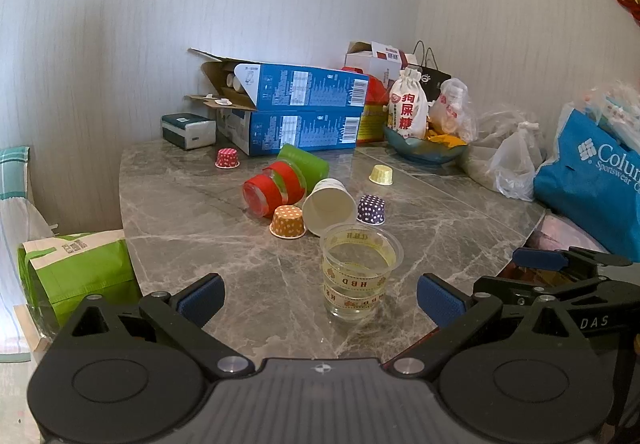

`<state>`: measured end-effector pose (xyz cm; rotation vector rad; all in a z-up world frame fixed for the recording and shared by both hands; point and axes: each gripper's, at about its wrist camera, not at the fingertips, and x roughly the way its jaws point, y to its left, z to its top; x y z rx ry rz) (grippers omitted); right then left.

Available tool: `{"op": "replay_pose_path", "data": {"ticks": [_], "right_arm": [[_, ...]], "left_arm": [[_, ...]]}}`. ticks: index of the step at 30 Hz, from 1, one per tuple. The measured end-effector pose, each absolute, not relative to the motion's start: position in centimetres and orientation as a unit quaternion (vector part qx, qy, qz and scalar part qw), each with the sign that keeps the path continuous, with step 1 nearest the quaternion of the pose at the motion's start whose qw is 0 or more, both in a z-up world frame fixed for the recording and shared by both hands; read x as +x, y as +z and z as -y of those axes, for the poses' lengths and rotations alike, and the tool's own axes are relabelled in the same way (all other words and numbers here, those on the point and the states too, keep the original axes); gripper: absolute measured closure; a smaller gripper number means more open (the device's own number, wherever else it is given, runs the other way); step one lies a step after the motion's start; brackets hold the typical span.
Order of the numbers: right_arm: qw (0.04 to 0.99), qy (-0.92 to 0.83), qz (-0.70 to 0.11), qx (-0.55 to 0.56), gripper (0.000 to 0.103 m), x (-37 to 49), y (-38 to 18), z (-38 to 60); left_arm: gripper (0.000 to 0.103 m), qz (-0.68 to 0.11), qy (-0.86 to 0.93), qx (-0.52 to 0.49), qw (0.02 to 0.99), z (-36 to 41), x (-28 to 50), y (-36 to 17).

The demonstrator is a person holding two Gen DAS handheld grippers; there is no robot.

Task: Flip cup upright

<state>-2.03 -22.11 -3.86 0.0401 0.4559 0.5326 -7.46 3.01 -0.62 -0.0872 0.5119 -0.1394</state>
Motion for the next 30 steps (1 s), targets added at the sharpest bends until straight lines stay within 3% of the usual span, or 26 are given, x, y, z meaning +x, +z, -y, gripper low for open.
{"op": "replay_pose_path", "data": {"ticks": [30], "right_arm": [[0.937,0.262,-0.229,0.02,0.001,-1.93,-4.27,21.9]], "left_arm": [[0.0,-0.248,-0.054,-0.049,0.966,-3.16,-7.35,-0.72]]}}
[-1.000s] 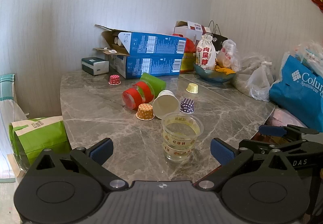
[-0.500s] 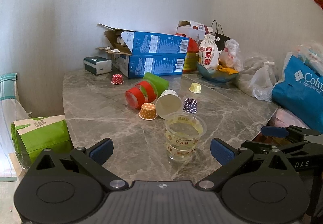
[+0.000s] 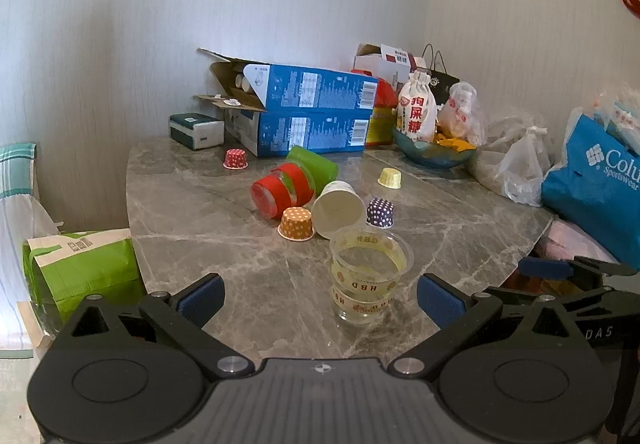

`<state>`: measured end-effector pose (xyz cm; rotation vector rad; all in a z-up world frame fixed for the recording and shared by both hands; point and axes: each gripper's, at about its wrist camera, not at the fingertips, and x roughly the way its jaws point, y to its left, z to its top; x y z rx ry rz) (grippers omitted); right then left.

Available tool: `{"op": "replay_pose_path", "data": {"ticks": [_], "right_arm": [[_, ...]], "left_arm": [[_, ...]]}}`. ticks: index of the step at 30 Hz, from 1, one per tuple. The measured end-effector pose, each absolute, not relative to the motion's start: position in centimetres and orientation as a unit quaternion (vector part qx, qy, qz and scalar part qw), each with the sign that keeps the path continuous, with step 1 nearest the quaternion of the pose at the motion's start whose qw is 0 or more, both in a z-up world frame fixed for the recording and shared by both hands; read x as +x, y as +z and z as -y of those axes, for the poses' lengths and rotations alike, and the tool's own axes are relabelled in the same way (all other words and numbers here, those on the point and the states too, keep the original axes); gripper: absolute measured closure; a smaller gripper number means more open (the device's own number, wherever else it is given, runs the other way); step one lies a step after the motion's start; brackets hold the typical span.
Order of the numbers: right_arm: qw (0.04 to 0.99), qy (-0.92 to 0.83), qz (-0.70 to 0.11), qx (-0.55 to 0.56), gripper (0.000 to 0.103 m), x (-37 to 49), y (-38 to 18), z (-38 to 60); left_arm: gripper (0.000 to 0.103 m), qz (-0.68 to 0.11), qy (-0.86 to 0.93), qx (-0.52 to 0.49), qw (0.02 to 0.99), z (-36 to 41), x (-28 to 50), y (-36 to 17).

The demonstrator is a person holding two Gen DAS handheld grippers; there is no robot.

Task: Flip cup upright

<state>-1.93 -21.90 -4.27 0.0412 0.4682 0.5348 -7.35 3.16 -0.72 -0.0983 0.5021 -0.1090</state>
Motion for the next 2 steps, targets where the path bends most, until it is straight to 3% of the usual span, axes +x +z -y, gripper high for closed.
{"op": "replay_pose_path", "data": {"ticks": [2], "right_arm": [[0.936,0.263,-0.231,0.02,0.001,-1.86,-4.41,21.82]], "left_arm": [[0.0,-0.245,-0.05,-0.05,0.967,-3.24,-7.32,-0.75]]}}
